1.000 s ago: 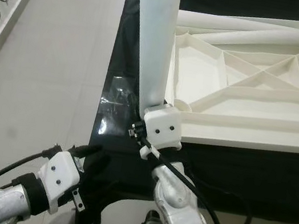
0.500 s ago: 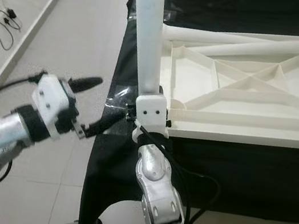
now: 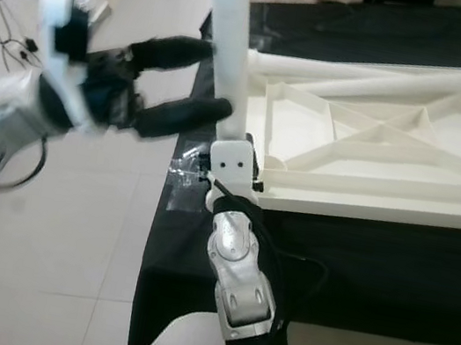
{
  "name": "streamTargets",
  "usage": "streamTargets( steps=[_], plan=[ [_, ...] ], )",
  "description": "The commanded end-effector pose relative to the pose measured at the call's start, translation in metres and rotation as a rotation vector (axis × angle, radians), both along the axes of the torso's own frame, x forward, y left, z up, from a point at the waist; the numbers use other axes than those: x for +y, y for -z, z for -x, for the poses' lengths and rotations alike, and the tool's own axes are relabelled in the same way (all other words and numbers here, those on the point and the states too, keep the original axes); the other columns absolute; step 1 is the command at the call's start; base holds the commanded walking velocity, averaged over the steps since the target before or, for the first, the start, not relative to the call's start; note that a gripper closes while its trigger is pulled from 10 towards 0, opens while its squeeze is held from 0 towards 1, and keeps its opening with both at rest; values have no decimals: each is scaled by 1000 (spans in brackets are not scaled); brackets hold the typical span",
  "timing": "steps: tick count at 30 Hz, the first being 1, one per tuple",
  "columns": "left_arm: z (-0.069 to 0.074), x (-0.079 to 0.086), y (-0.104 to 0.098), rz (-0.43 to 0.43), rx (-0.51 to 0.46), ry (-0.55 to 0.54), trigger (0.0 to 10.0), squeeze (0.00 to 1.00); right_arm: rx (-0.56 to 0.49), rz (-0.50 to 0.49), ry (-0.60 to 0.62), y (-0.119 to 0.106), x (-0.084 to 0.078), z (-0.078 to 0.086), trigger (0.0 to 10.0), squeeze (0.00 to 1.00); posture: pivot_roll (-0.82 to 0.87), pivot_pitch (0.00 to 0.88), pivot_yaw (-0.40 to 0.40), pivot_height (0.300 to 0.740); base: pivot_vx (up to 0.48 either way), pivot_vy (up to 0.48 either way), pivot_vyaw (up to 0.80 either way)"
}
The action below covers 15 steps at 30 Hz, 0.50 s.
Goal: Building children table
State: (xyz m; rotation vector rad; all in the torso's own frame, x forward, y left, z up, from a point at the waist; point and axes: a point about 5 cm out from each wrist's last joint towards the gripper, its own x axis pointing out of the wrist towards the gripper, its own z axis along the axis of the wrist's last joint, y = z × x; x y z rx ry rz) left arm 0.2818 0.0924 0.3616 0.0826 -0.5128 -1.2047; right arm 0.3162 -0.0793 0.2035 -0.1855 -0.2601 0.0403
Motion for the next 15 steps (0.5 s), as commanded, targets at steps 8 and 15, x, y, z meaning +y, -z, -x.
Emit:
streamTargets(
  steps=[8,15],
  plan=[
    [-38,-9,-23,14,30,-118,10000,0,-50,43,-98,-3,23,5,10000,0,27,167,160,740,0,0,0],
    [-44,-22,-27,47,90,-85,10000,0,-63,51,-111,-5,25,6,10000,0,21,172,163,740,0,0,0]
  ],
)
